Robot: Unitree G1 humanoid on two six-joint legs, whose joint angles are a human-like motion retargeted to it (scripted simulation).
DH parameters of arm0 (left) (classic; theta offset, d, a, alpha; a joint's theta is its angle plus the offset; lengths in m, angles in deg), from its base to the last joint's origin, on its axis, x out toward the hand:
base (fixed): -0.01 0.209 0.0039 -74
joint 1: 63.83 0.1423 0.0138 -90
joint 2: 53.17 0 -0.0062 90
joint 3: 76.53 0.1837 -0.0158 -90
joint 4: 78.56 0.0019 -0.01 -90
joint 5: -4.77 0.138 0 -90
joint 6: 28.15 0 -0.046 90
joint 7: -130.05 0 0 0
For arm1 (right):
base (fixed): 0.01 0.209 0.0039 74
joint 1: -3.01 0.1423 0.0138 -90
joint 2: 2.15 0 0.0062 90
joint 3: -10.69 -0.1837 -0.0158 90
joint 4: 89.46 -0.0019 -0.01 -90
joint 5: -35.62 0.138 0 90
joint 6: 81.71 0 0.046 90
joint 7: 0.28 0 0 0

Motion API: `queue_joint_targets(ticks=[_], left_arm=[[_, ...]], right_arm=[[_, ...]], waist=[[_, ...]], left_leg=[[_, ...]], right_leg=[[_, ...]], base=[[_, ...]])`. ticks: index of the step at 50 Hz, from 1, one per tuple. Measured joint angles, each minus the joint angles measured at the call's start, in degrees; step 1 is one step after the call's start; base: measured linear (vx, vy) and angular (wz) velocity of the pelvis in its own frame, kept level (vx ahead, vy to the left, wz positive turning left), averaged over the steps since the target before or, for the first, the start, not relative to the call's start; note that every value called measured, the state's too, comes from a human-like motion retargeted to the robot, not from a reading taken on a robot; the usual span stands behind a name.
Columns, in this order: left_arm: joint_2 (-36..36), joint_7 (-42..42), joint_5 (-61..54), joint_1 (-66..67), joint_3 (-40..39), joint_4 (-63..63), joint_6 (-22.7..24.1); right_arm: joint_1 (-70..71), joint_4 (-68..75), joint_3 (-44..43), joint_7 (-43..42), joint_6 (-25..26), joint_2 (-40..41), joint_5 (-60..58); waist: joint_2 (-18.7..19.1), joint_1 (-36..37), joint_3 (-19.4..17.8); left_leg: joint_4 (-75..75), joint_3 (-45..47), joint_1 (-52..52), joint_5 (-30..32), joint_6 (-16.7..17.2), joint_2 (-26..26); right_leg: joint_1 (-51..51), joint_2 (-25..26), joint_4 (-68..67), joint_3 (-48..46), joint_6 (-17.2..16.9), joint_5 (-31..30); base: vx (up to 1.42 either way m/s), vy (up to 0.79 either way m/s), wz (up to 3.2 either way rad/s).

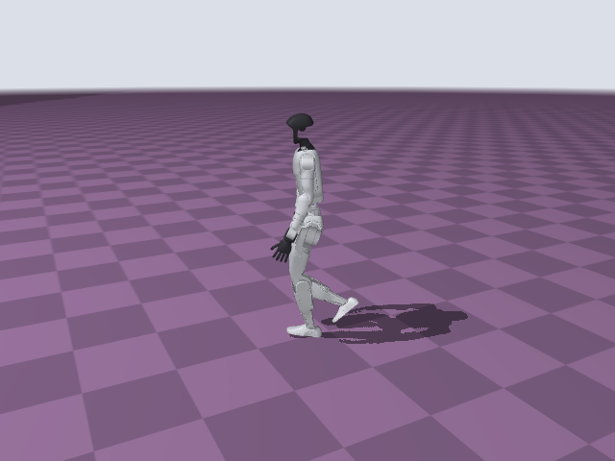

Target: Walk

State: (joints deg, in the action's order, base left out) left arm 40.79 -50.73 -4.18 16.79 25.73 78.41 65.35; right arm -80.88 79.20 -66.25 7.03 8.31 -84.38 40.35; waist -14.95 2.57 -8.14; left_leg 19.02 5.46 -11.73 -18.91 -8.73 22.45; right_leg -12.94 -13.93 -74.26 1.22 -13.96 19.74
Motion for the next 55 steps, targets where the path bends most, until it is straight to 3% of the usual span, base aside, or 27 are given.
queue_joint_targets(ticks=[2, 5, 8, 12, 16, 21, 25, 28, 33, 38, 45, 50, 55], left_arm=[[-0.7, 0.4, 0.9, -1.9, 0.2, -1.5, -0.1], [-1.5, 1.5, 1.8, -2.8, 0.4, -3.9, 0.3], [-1.9, 2.3, 1.9, -4.4, -0.4, -5.9, 0.4], [-1.7, 2.9, 1.8, -5.5, -1.0, -6.7, 0.8], [-1.1, 2.7, 2.2, -5.9, -0.6, -6.1, 1.2], [-0.3, 2.2, 3.0, -3.2, -0.3, -2.4, 0.8], [0.7, 1.5, 4.0, -0.5, -0.9, 2.2, 0.3], [1.1, 1.0, 4.6, 1.3, -1.5, 5.2, 0.0], [1.0, 0.0, 5.6, 4.1, -3.2, 8.1, -1.0], [0.5, -1.2, 5.2, 6.7, -4.8, 9.0, -1.5], [0.3, -2.2, 5.0, 8.7, -5.9, 9.1, -2.3], [1.9, -3.2, 5.4, 10.6, -5.3, 9.6, -2.5], [2.1, -4.0, 4.9, 10.4, -4.4, 10.4, -2.7]], right_arm=[[-0.2, 0.2, -0.7, 0.0, 0.1, -0.4, -0.3], [-0.6, -0.9, -1.1, -0.7, -0.2, -0.9, -0.7], [0.5, -2.3, -1.1, -1.3, -0.2, -1.6, -1.0], [2.0, -4.2, 0.0, -2.0, 0.0, -2.1, -1.5], [3.0, -5.4, 1.2, -2.2, 0.1, -2.2, -1.9], [3.1, -6.2, 2.2, -2.3, 0.2, -1.8, -2.5], [3.6, -6.1, 2.7, -2.6, 0.2, -1.7, -2.6], [4.3, -5.9, 3.3, -2.7, 0.3, -1.9, -2.5], [6.0, -5.8, 3.8, -2.7, 0.4, -3.0, -2.8], [7.5, -6.0, 3.1, -2.7, 0.5, -3.8, -2.8], [8.8, -6.4, 1.6, -3.0, -0.1, -4.3, -2.9], [8.1, -6.7, 1.1, -3.1, -0.4, -4.3, -2.0], [5.6, -6.1, 0.4, -3.0, -0.5, -4.4, -0.1]], waist=[[0.9, -0.8, -0.4], [0.9, -2.4, -0.7], [2.9, -3.5, -1.2], [6.7, -4.7, -1.3], [9.4, -4.8, -0.9], [10.7, -3.0, -0.6], [13.7, -0.7, -1.3], [16.6, 0.9, -2.2], [20.3, 3.4, -2.7], [19.6, 5.1, -1.9], [16.4, 5.2, -0.3], [15.8, 4.2, 1.2], [13.3, 2.4, 2.6]], left_leg=[[-4.7, -2.0, 3.4, 1.8, 0.2, 0.0], [-4.4, -4.2, 5.5, 1.3, 0.6, 1.0], [-5.4, -7.2, 7.6, 1.2, 1.3, -0.3], [-3.4, -11.8, 8.1, -0.7, 2.1, -3.6], [1.6, -16.4, 6.9, -3.4, 2.6, -5.6], [11.3, -20.9, 4.8, -8.1, 3.1, -4.9], [23.6, -22.0, 1.6, -11.8, 5.8, -6.5], [36.2, -18.2, -2.8, -12.9, 8.4, -10.5], [50.3, -11.9, -10.6, -12.8, 9.5, -18.3], [45.8, -7.0, -16.0, -12.6, 8.0, -21.9], [19.4, -1.2, -16.8, -9.3, 7.3, -22.5], [11.6, 0.6, -16.9, -7.1, 8.3, -23.1], [10.3, 1.3, -13.3, -3.0, 7.8, -20.3]], right_leg=[[-3.3, -0.5, -3.8, 0.0, 1.2, -0.3], [-6.6, -2.7, -5.8, 0.1, 3.6, 4.0], [-9.2, -1.2, -0.3, 0.3, 6.0, 7.9], [-10.0, 5.3, 14.0, 2.4, 7.0, 10.1], [-7.9, 12.4, 27.4, 8.0, 6.4, 8.1], [-3.9, 15.1, 31.6, 9.2, 7.3, 7.9], [0.3, 17.0, 34.5, 4.8, 8.8, 7.9], [3.5, 18.9, 36.7, 0.8, 9.8, 8.2], [8.2, 21.1, 43.3, -5.0, 11.0, 7.3], [12.3, 19.1, 50.5, -9.8, 11.1, 6.2], [16.2, 14.5, 55.8, -16.7, 11.3, 6.5], [17.5, 13.5, 53.4, -20.2, 11.7, 8.8], [18.3, 10.2, 46.1, -18.9, 11.2, 9.6]], base=[[0.25, 0.00, 0.64], [0.22, -0.02, 0.77], [0.20, -0.03, 0.81], [0.18, -0.04, 0.99], [0.15, -0.04, 1.11], [0.12, -0.05, 1.04], [0.11, -0.03, 0.96], [0.11, -0.01, 1.14], [0.13, 0.00, 1.20], [0.17, 0.00, 1.19], [0.20, 0.03, 1.17], [0.25, 0.08, 0.95], [0.36, 0.10, 0.88]])
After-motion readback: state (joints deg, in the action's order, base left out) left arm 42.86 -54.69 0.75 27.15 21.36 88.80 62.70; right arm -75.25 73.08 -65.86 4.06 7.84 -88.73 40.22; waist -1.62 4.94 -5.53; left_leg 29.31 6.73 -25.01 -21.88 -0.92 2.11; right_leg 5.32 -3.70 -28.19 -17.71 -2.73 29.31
